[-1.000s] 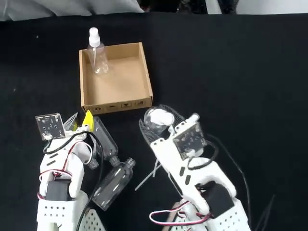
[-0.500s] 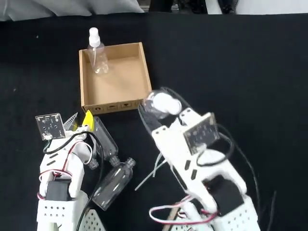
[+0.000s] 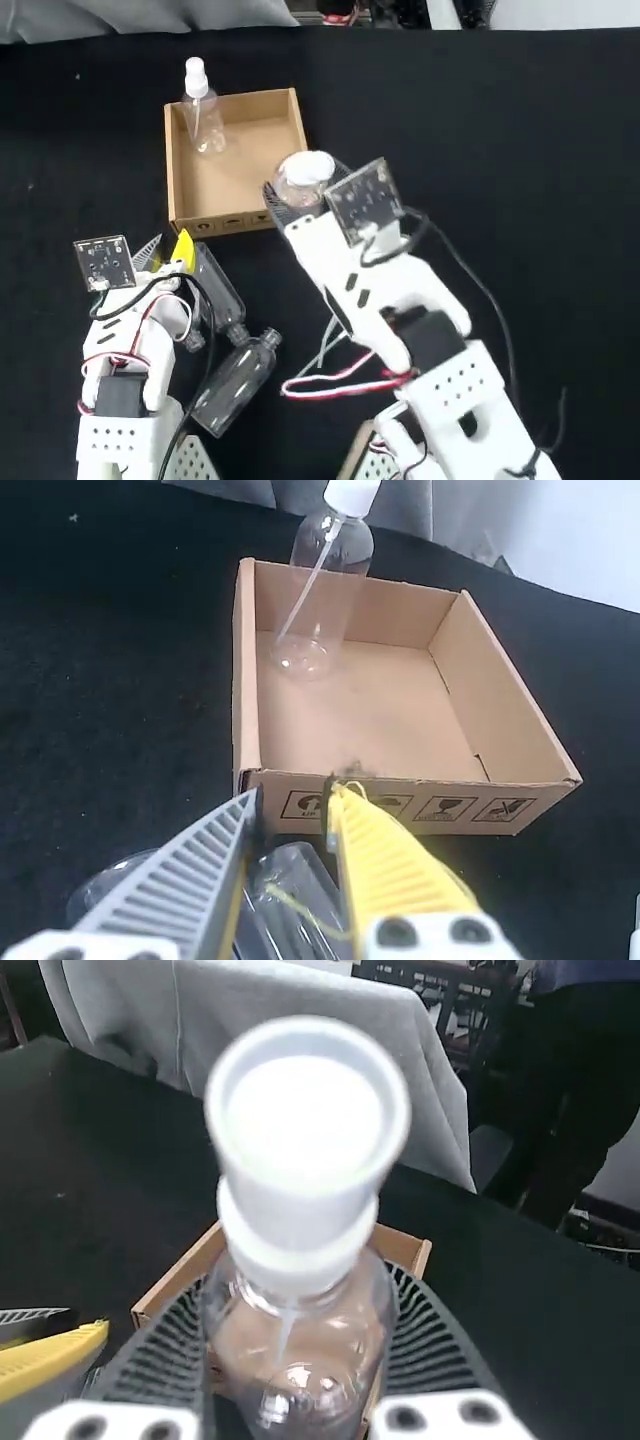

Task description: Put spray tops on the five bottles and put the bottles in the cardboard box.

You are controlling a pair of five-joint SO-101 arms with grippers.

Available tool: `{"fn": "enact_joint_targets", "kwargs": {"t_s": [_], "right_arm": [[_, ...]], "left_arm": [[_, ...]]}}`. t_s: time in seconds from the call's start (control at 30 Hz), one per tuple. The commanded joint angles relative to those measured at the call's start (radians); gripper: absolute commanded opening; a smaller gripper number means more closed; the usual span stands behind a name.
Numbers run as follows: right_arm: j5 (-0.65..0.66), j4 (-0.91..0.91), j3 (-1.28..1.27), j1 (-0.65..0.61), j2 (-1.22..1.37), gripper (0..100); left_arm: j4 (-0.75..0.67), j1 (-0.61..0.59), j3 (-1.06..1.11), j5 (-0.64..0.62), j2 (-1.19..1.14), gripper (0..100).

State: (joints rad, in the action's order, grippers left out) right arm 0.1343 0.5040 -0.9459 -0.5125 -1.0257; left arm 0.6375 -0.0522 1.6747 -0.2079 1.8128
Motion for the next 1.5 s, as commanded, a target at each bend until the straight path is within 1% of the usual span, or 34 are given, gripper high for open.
{"fn": "enact_joint_targets", "kwargs": {"t_s": [0.0,0.43,0.5,0.6,0.67,0.8,1.1,1.33,1.47], "right_arm": [[-0.011,-0.037,0.097,0.018,0.045,4.9],[-0.014,-0.037,0.225,0.018,0.237,5.1],[-0.064,-0.044,0.245,0.018,0.265,5.1],[-0.164,-0.133,0.249,0.020,0.317,5.1],[-0.180,-0.195,0.249,0.023,0.361,5.1],[-0.157,-0.288,0.257,0.020,0.460,5.1],[-0.157,-0.476,0.259,0.018,0.621,4.9],[-0.157,-0.500,0.367,0.017,0.774,5.0],[-0.157,-0.500,0.453,0.017,0.880,4.8]], "left_arm": [[0.006,-0.013,0.025,0.012,0.008,11],[0.006,-0.013,0.025,0.012,0.008,11],[0.006,-0.013,0.025,0.012,0.008,11],[0.006,-0.013,0.025,0.012,0.008,11],[0.006,-0.015,0.025,0.012,0.008,11],[-0.006,-0.084,0.025,0.012,0.011,11],[-0.097,-0.228,0.025,0.012,0.011,11],[-0.124,-0.334,0.025,0.012,0.011,11],[-0.141,-0.344,0.025,0.012,0.011,11]]}}
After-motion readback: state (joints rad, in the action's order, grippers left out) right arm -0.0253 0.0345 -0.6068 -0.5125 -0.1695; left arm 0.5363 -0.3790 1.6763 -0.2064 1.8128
